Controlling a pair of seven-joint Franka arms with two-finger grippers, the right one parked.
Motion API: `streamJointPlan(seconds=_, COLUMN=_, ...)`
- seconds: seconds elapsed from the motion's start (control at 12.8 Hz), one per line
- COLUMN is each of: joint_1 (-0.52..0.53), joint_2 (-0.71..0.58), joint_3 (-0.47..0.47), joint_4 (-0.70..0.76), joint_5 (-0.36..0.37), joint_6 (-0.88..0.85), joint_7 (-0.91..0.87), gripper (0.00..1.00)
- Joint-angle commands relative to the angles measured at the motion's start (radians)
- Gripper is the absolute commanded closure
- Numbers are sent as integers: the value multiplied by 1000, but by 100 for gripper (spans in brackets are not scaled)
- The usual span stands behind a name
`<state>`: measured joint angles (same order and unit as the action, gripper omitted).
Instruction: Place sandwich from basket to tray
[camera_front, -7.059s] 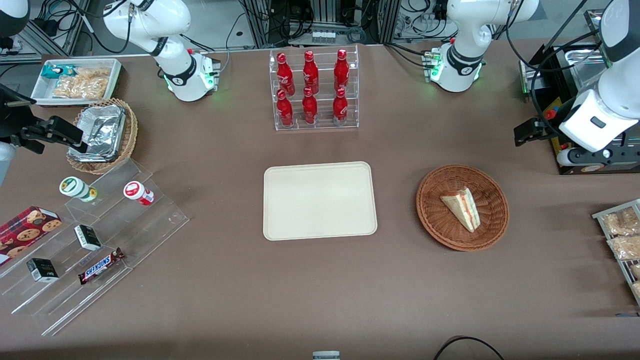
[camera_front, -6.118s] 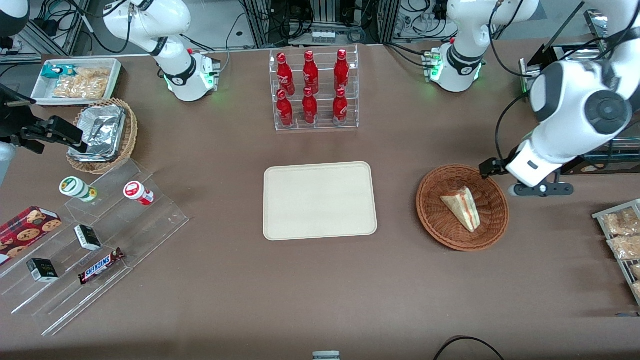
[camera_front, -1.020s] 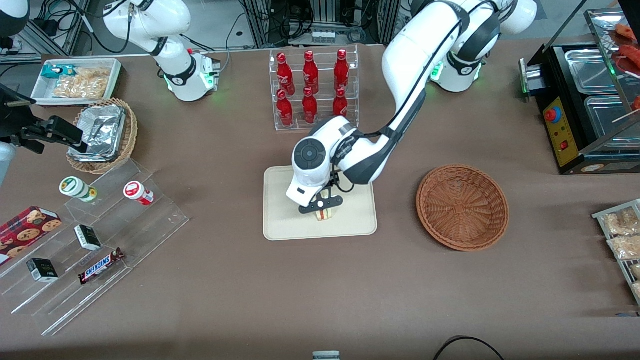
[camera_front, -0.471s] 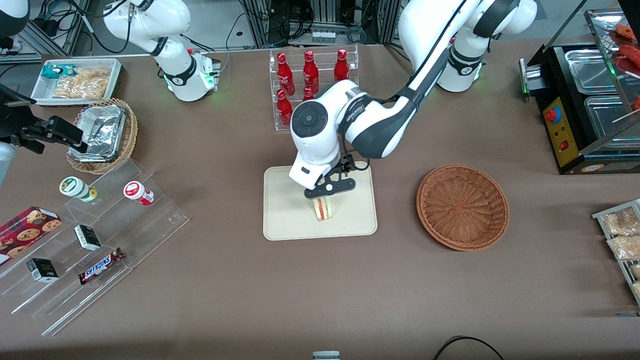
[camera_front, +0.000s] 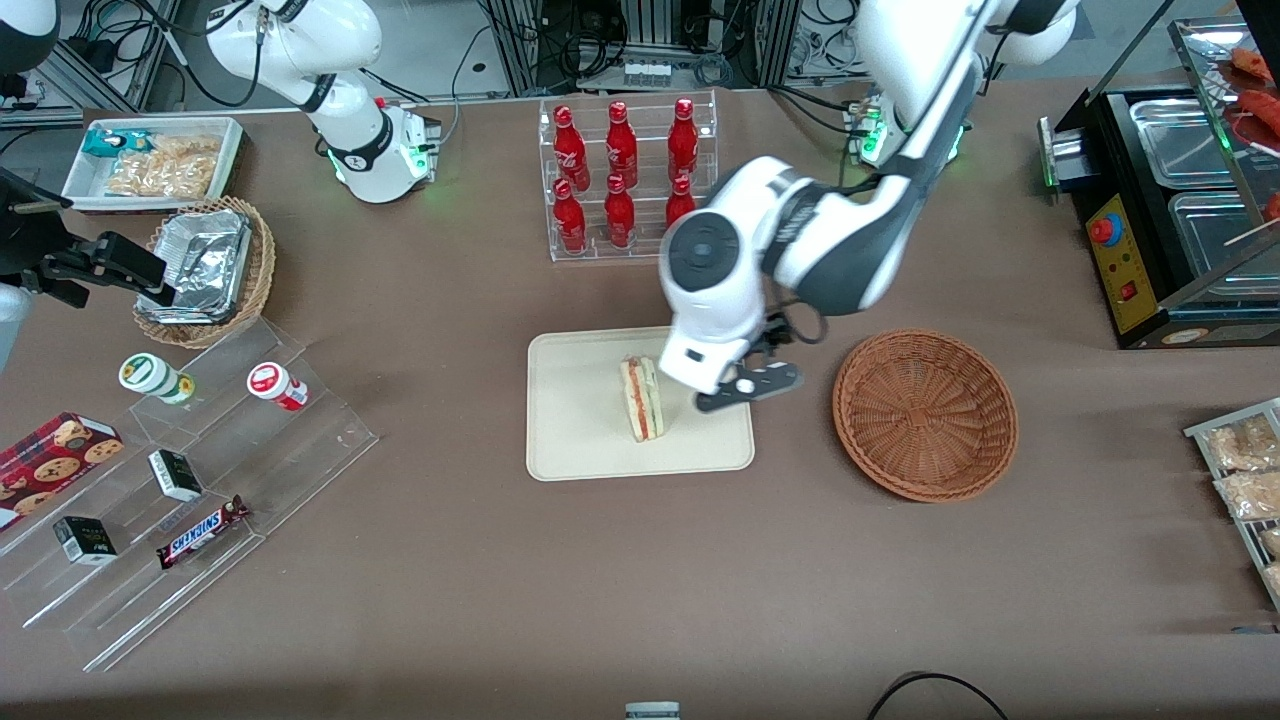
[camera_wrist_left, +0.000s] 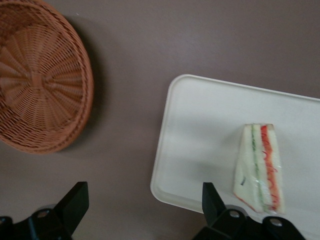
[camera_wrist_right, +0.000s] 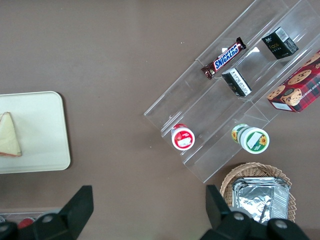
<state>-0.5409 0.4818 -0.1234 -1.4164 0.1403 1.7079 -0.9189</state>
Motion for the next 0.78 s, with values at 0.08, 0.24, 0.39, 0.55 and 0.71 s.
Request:
streamJointPlan(seconds=0.08, joint_1=117, joint_2=-164, joint_3=-5, joint_4=-179, joint_5=-25, joint_6=4, joint_7=165, gripper=0)
streamJointPlan(seconds=0.24, joint_1=192, joint_2=-222, joint_3=-5, joint_4=-229, joint_5=-59, joint_6=-1, joint_7=285, gripper=0)
streamJointPlan(seconds=0.39, joint_1=261, joint_2=-288, joint_3=-5, joint_4=-294, joint_5=-73, joint_6=-2, joint_7=406, gripper=0)
streamJointPlan(seconds=0.55, joint_1=324, joint_2=-347, joint_3=-5, joint_4=-334, joint_5=-91, joint_6=-33, joint_7=510, gripper=0)
streamJointPlan(seconds=0.71, joint_1=396, joint_2=-390, joint_3=-7, joint_4=-332, joint_5=-122, joint_6=-108, joint_7=609, gripper=0)
